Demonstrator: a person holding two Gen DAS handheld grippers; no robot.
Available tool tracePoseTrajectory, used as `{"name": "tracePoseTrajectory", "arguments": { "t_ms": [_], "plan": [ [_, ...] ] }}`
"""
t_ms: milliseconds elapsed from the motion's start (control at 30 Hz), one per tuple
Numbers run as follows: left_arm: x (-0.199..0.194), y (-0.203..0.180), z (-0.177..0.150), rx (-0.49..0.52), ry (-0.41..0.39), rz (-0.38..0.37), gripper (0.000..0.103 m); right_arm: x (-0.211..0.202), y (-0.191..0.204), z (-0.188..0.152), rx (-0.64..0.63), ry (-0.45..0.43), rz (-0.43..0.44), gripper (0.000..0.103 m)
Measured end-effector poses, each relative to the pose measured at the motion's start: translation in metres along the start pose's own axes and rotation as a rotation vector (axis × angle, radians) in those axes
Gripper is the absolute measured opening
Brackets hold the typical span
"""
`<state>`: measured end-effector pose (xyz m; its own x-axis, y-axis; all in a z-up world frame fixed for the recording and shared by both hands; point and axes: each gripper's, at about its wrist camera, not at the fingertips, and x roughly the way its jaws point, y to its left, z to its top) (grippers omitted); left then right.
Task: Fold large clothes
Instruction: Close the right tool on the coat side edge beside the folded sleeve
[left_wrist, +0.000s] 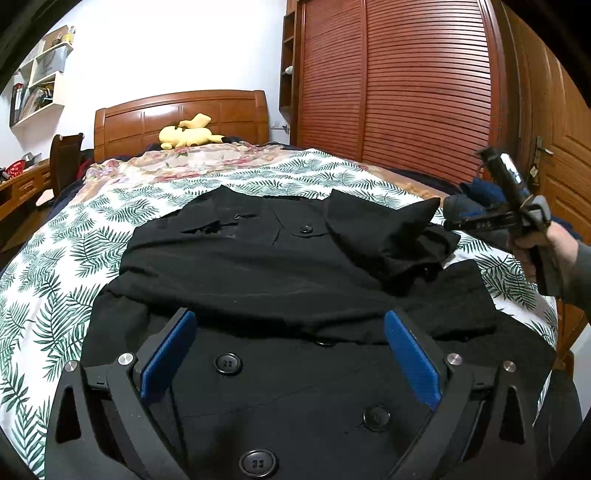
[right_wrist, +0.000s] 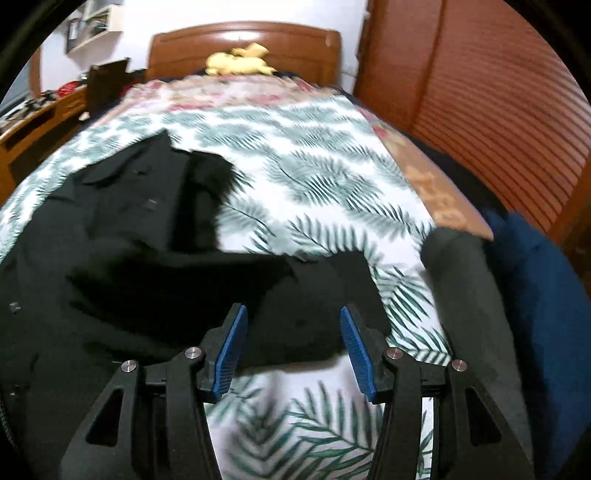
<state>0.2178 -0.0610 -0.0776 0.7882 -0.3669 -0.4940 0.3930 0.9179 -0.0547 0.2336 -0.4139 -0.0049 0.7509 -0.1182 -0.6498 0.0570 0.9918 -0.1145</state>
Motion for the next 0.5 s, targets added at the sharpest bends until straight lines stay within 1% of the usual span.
{"name": "tracePoseTrajectory", "arguments": {
  "t_ms": [133,233,367,500],
  "plan": [
    [0.001,-0.001,0.000,0.003,0.001,0.001,0.101,0.035,-0.015,0.002,0.060,0.073,-0.011,0.056],
    [0.001,-0.001,0.000,0.005,0.004,0.002,0.101,0.057,-0.024,0.002,0.104,0.113,0.000,0.059],
    [0.002,-0.001,0.000,0.004,0.006,0.002,0.101,0.076,-0.031,0.001,0.153,0.142,0.026,0.064],
    [0.002,-0.001,-0.001,0.007,0.006,0.002,0.101,0.087,-0.032,0.002,0.152,0.143,0.022,0.065]
  ]
}}
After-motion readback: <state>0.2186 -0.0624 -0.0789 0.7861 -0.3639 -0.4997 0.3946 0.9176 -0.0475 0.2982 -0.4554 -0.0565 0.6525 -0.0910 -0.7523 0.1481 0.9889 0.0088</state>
